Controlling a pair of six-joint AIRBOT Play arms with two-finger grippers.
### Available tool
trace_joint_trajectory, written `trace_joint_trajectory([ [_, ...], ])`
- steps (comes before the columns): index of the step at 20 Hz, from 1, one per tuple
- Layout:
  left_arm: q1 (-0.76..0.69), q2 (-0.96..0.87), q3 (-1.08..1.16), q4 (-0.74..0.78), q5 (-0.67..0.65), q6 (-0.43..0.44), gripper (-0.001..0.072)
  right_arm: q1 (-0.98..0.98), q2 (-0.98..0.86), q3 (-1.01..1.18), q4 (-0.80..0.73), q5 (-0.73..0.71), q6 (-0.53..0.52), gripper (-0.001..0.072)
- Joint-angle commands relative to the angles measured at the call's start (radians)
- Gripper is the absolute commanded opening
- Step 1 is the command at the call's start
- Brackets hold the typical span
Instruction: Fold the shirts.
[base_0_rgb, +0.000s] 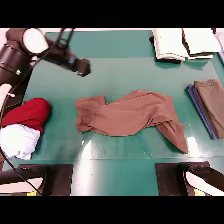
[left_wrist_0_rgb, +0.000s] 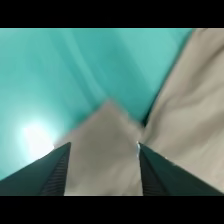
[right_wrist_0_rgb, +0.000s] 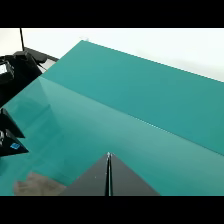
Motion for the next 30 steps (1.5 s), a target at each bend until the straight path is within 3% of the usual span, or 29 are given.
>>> trace_joint_trajectory([
  [1,0.171,0.0,-0.171,-0.174,-0.078,-0.003,0.0496,0.0,-0.001,0.001,0.0,0.003,0.0,0.0013],
  [10,0.18,0.183,-0.721,-0.168,0.042,-0.003,0.0497,0.0,-0.016,0.0,0.001,0.006,0.0,0.0013],
  [18,0.08,0.183,-0.908,-0.355,0.267,0.049,0.0492,0.001,-0.058,-0.001,0.003,0.057,0.001,0.0013],
  [19,0.074,0.185,-0.906,-0.357,0.286,0.048,0.0317,-0.004,-0.065,-0.001,0.001,0.089,0.009,0.0013],
  [20,0.083,0.187,-0.888,-0.346,0.285,0.049,0.0017,-0.024,-0.072,-0.001,0.001,0.14,0.025,0.0012],
  [24,0.208,0.187,-0.701,-0.32,0.227,0.05,0.0025,-0.175,-0.11,-0.069,0.002,0.381,0.051,0.0013],
  [26,0.267,0.187,-0.593,-0.287,0.203,0.05,0.0024,-0.274,-0.082,-0.234,0.001,0.374,0.049,0.0013],
  [29,0.325,0.187,-0.483,-0.254,0.183,0.05,0.0025,-0.436,-0.031,-0.575,0.003,0.254,0.047,0.0021],
  [30,0.334,0.187,-0.466,-0.254,0.183,0.049,0.0025,-0.478,-0.028,-0.677,0.003,0.211,0.033,0.0182],
])
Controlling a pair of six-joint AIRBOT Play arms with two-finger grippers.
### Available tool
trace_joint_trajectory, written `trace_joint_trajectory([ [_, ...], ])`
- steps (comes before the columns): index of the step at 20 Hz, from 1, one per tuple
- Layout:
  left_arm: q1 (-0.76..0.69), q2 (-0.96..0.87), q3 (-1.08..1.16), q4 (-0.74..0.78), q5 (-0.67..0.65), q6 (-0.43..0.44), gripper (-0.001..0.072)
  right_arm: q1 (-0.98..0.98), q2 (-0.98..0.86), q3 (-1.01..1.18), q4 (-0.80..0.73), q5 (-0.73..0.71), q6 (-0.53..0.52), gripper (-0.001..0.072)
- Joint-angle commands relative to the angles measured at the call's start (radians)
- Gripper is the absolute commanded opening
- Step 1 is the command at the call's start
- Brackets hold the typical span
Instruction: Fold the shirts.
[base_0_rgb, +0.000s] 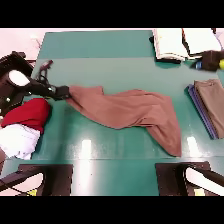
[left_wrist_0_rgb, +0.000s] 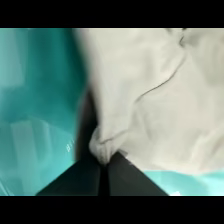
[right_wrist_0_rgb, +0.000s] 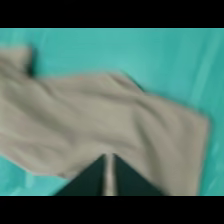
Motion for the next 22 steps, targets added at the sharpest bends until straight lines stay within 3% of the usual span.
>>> trace_joint_trajectory([
  [1,0.053,0.001,0.097,0.024,-0.017,0.0,0.0025,-0.159,0.012,-0.341,0.004,-0.107,-0.033,0.0448],
  [2,0.053,0.0,0.097,0.026,-0.018,0.0,0.0025,-0.18,-0.013,-0.41,0.005,-0.136,-0.046,0.0506],
  [4,0.053,0.0,0.097,0.025,-0.026,0.0,0.0025,-0.191,-0.087,-0.496,0.014,-0.196,-0.074,0.0505],
  [8,0.053,-0.001,0.097,0.026,-0.029,0.0,0.0025,-0.166,-0.246,-0.521,0.195,-0.311,-0.139,0.05],
  [14,0.053,-0.001,0.097,0.027,-0.029,0.0,0.0025,0.011,-0.453,-0.335,0.19,-0.403,-0.136,0.05],
  [20,0.053,0.0,0.097,0.027,-0.034,0.0,0.0025,0.122,-0.599,-0.177,0.182,-0.377,-0.126,0.0499],
  [21,0.053,0.0,0.097,0.027,-0.034,0.0,0.0025,0.135,-0.602,-0.167,0.182,-0.376,-0.126,0.0497],
  [22,0.053,0.0,0.097,0.027,-0.035,0.0,0.0024,0.146,-0.597,-0.167,0.182,-0.381,-0.135,0.041],
])
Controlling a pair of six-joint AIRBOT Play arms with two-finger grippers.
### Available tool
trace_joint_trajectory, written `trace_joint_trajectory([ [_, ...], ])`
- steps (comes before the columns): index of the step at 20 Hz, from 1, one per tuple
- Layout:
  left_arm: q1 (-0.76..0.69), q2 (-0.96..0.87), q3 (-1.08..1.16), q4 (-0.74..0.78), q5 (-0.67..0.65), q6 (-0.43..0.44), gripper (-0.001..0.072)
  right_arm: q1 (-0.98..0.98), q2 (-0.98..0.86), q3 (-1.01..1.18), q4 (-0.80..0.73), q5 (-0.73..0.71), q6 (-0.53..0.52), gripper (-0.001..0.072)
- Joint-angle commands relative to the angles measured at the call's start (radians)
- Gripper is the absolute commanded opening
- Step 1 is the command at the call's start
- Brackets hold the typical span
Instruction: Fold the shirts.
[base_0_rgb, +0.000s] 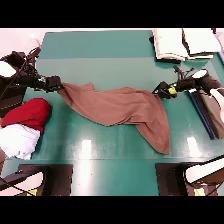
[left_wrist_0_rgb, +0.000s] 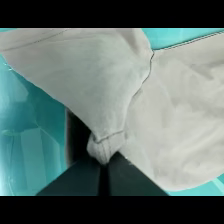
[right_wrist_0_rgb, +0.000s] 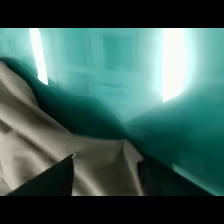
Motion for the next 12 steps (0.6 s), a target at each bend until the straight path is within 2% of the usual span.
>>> trace_joint_trajectory([
  [1,0.0,0.0,0.001,0.0,-0.006,0.0,0.0025,0.052,-0.021,0.037,-0.007,-0.002,-0.025,0.0299],
  [3,0.0,0.0,0.001,0.0,-0.01,0.0,0.0024,0.067,0.008,0.038,-0.006,0.0,-0.078,0.0017],
  [6,0.001,0.021,0.018,0.005,-0.008,0.0,0.0023,0.073,0.102,0.038,-0.008,-0.023,-0.103,0.0012],
  [8,0.001,0.076,0.083,0.032,-0.008,-0.001,0.0023,0.05,0.228,0.043,-0.007,-0.049,-0.103,0.0011],
  [12,0.0,0.242,0.366,0.088,-0.013,-0.001,0.0023,-0.031,0.49,0.204,-0.007,0.037,-0.103,0.0011],
])
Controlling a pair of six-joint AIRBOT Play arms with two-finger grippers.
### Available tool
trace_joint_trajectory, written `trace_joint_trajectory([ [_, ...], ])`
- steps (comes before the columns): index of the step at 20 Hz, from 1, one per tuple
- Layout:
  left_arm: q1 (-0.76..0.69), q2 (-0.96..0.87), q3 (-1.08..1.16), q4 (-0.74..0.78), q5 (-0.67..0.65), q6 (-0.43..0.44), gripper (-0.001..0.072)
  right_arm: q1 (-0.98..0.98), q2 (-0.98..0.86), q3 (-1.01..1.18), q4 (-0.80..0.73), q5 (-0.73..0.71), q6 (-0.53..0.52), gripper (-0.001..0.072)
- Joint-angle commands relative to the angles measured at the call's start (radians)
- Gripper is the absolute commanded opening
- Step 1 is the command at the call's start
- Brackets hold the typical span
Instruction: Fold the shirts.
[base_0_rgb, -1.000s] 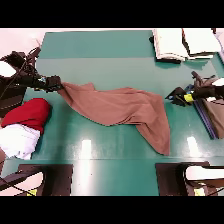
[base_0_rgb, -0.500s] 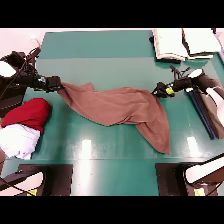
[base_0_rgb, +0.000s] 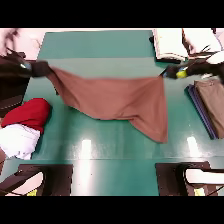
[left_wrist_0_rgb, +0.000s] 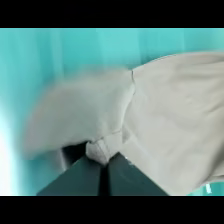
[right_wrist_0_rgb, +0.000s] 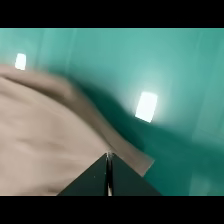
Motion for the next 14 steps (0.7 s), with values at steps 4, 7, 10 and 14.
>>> trace_joint_trajectory([
  [4,0.0,0.21,0.478,0.035,0.005,-0.005,0.0023,-0.116,0.384,0.295,0.001,0.051,-0.006,0.0011],
  [7,0.0,0.221,0.662,0.035,-0.021,-0.01,0.0023,-0.186,0.478,0.408,0.001,0.087,0.02,0.0011],
  [10,0.0,0.221,0.716,0.035,0.042,-0.01,0.0022,-0.265,0.521,0.487,0.001,0.132,0.052,0.0011],
  [14,0.0,0.17,0.697,0.032,0.055,-0.011,0.0022,-0.328,0.497,0.547,0.002,0.199,0.108,0.001],
])
